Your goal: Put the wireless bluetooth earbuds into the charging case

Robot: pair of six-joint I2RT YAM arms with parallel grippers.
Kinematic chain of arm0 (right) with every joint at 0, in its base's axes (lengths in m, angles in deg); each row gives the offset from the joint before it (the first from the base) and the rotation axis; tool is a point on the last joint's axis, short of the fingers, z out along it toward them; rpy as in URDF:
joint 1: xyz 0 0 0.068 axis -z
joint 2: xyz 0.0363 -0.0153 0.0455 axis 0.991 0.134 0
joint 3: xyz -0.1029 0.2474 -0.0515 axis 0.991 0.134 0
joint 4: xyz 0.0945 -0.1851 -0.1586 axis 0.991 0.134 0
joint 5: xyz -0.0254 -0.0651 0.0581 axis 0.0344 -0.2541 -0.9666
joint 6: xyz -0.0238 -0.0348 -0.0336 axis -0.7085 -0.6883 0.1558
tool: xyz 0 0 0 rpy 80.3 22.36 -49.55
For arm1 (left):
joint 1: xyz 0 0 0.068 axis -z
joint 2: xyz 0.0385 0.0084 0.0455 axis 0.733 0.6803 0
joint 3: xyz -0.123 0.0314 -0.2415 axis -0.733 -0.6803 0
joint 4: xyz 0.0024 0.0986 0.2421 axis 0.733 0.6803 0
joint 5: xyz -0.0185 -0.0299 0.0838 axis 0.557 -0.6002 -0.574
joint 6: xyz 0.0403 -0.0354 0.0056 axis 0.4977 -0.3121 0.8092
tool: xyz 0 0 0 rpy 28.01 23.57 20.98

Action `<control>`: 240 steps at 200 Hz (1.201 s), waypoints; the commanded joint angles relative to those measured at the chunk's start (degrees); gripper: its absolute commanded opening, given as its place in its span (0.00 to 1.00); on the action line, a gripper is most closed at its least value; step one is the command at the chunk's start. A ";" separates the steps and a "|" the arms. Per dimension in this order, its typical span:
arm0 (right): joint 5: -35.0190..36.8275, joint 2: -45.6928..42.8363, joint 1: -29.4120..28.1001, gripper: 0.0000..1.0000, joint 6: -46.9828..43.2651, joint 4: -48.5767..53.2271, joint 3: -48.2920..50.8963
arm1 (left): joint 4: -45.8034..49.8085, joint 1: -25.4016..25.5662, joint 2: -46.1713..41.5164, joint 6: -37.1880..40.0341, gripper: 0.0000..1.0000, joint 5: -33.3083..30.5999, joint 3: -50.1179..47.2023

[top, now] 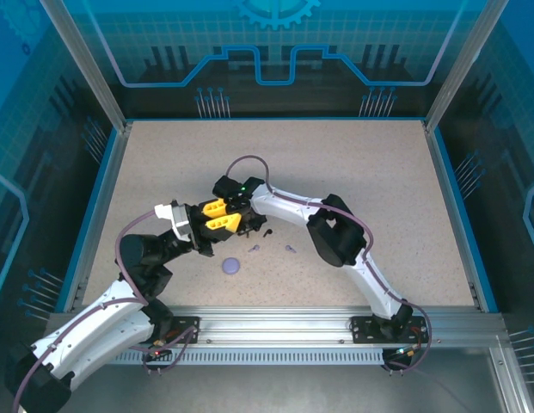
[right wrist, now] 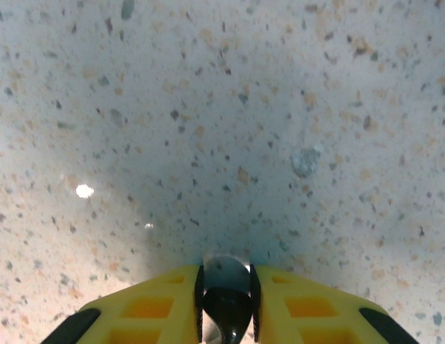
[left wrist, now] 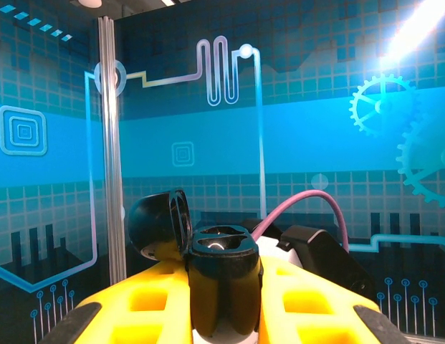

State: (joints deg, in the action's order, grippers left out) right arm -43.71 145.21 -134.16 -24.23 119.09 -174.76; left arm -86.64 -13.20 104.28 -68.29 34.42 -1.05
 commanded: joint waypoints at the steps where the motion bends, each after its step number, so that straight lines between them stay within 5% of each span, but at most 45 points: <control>1: 0.50 -6.17 -0.66 0.25 -0.63 -1.10 3.22 | -0.46 0.43 -0.91 0.31 0.05 -1.31 0.06; 105: 4.64 -44.63 5.96 0.25 -4.86 -17.51 32.84 | 0.69 0.47 0.03 -0.37 0.05 -3.26 -1.30; 157: 4.68 -63.81 6.42 0.25 -13.88 -23.93 38.86 | -0.54 0.58 6.36 -2.04 0.05 -4.10 -1.46; 240: -5.80 -72.45 1.94 0.24 -28.02 -34.93 39.46 | -5.20 1.18 14.83 -3.80 0.04 -2.65 -0.78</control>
State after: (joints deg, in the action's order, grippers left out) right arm -45.39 72.58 -129.89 -46.52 88.92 -135.62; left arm -87.36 -12.66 118.45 -71.09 31.49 -1.88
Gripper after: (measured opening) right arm 0.244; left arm 0.207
